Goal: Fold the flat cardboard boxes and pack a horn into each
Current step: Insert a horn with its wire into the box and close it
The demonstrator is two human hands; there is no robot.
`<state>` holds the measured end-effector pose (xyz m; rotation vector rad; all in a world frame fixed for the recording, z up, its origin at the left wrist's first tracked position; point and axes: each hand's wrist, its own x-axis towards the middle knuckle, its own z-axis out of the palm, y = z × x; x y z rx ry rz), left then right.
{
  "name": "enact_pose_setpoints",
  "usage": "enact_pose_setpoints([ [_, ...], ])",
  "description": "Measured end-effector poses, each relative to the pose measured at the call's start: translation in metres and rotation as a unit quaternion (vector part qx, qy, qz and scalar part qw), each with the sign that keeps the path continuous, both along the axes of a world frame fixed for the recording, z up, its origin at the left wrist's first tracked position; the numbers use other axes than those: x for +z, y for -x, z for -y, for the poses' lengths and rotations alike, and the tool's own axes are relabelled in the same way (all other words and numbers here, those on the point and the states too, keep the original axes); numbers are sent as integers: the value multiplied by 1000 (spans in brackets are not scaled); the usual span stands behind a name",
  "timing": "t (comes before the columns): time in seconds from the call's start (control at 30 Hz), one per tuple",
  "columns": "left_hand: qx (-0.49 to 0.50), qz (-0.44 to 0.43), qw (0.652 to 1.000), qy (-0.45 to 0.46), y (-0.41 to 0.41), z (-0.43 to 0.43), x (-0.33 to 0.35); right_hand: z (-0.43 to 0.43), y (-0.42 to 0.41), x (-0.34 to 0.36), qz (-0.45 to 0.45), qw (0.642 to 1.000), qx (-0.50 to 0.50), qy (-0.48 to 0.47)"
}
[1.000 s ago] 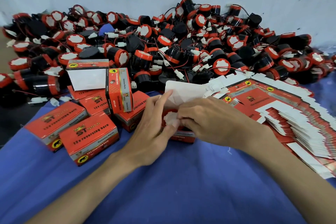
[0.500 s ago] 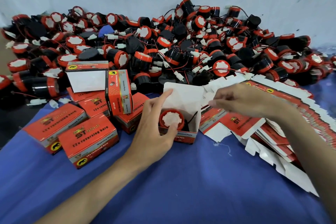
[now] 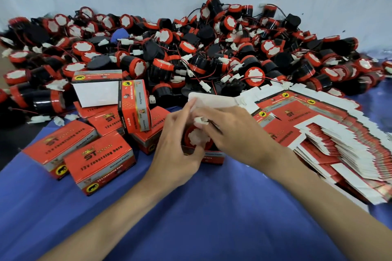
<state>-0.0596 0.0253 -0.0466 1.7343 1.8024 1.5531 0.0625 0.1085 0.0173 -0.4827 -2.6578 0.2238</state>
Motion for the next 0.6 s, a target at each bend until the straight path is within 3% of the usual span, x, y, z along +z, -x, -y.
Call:
enact_pose_setpoints([
  [0.13, -14, 11, 1000, 4, 2, -2, -2, 6, 8, -11, 108, 989, -10, -98],
  [0.37, -74, 85, 993, 41, 1, 2, -3, 10, 9, -12, 123, 985, -83, -83],
  [0.6, -134, 165, 976, 51, 2, 6, 0, 10, 8, -10, 134, 987, -63, -63],
])
